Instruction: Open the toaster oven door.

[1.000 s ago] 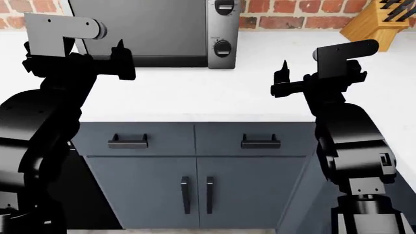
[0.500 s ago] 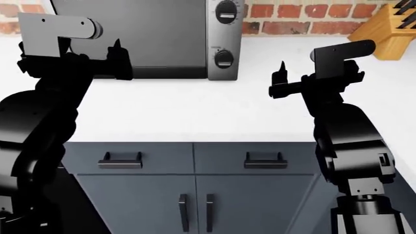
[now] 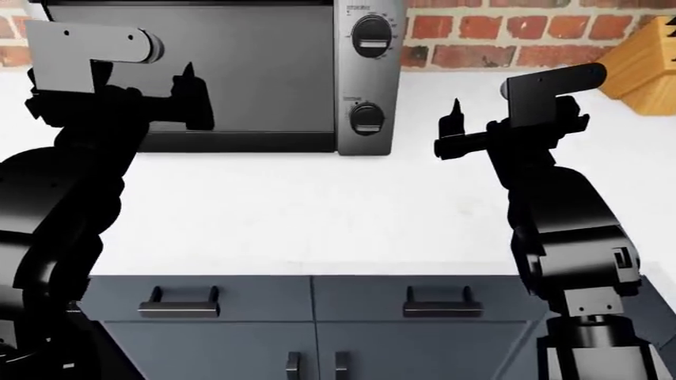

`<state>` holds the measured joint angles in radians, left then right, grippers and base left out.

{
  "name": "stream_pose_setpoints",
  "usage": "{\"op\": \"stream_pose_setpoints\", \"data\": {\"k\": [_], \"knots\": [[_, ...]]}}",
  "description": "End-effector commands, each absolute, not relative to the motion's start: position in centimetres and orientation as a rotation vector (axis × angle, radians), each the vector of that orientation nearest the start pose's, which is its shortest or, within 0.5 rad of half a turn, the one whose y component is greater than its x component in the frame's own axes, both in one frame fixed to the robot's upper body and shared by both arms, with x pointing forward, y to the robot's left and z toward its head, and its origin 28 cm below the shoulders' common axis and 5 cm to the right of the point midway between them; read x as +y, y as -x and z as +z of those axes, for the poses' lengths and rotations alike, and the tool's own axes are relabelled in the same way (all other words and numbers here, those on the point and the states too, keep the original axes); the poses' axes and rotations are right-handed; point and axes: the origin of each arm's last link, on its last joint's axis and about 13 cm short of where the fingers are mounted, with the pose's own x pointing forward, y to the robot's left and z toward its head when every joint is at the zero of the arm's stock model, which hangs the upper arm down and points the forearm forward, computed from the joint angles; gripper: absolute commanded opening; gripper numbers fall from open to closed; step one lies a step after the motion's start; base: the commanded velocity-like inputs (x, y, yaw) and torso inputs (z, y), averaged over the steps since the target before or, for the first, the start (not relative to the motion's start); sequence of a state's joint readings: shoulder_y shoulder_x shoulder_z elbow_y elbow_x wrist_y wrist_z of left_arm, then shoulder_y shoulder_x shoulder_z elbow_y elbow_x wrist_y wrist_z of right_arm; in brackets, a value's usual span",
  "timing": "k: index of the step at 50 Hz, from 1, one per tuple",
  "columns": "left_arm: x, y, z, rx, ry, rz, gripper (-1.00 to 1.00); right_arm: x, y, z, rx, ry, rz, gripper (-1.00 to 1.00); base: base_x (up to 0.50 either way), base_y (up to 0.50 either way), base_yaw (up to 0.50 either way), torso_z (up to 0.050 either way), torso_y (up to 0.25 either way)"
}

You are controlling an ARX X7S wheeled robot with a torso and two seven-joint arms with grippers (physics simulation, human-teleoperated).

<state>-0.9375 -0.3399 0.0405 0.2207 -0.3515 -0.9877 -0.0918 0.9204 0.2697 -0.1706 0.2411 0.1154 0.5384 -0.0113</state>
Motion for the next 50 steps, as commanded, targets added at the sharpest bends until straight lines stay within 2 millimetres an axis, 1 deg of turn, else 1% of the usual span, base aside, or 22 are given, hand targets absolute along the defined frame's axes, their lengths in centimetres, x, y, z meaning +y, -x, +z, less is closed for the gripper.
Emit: {"op": "stream_pose_setpoints", "data": {"k": [1,9,20,22,25,31,36,41,44,50], "knots": [[26.8,-31.8,26.2,-0.145,-0.077,0.014,1.0,-15.3,-36.9,20.6,-0.109,0.213,-0.012,1.0,0.27,0.0,0.0,0.0,0.0],[26.8,-31.7,26.2,-0.145,-0.077,0.014,1.0,-15.4,-36.9,20.5,-0.108,0.213,-0.012,1.0,0.26,0.0,0.0,0.0,0.0],[26.6,-31.5,26.3,-0.14,-0.107,0.009,1.0,-15.3,-36.9,20.3,-0.109,0.204,-0.012,1.0,0.0,0.0,0.0,0.0,0.001],[26.6,-31.4,26.2,-0.132,-0.158,0.001,1.0,-15.4,-37.0,20.2,-0.107,0.202,-0.012,1.0,0.0,0.0,0.0,0.0,0.0],[26.5,-30.8,26.4,-0.123,-0.321,-0.023,1.0,-15.4,-37.1,20.1,-0.106,0.2,-0.011,1.0,0.0,0.0,0.0,0.0,0.0],[26.4,-29.7,28.7,-0.129,-0.652,-0.053,1.0,-15.4,-37.4,19.8,-0.101,0.198,-0.008,1.0,0.0,0.0,0.0,0.0,0.0],[26.5,-29.1,31.0,-0.126,-0.831,-0.05,1.0,-15.4,-37.4,19.6,-0.098,0.195,-0.007,1.0,0.0,0.0,0.0,0.0,0.0],[26.5,-28.5,32.3,-0.1,-0.972,-0.06,1.0,-15.4,-37.5,19.4,-0.096,0.19,-0.004,1.0,0.0,0.0,0.0,0.0,0.0],[26.6,-28.7,33.1,-0.093,-1.064,-0.06,1.0,-15.4,-37.5,19.3,-0.094,0.189,-0.004,1.0,0.0,0.0,0.0,0.0,0.0],[26.7,-30.0,34.9,-0.088,-1.188,-0.066,1.0,-15.4,-37.5,19.1,-0.092,0.186,-0.005,1.0,0.0,0.0,0.0,0.0,0.0]]}}
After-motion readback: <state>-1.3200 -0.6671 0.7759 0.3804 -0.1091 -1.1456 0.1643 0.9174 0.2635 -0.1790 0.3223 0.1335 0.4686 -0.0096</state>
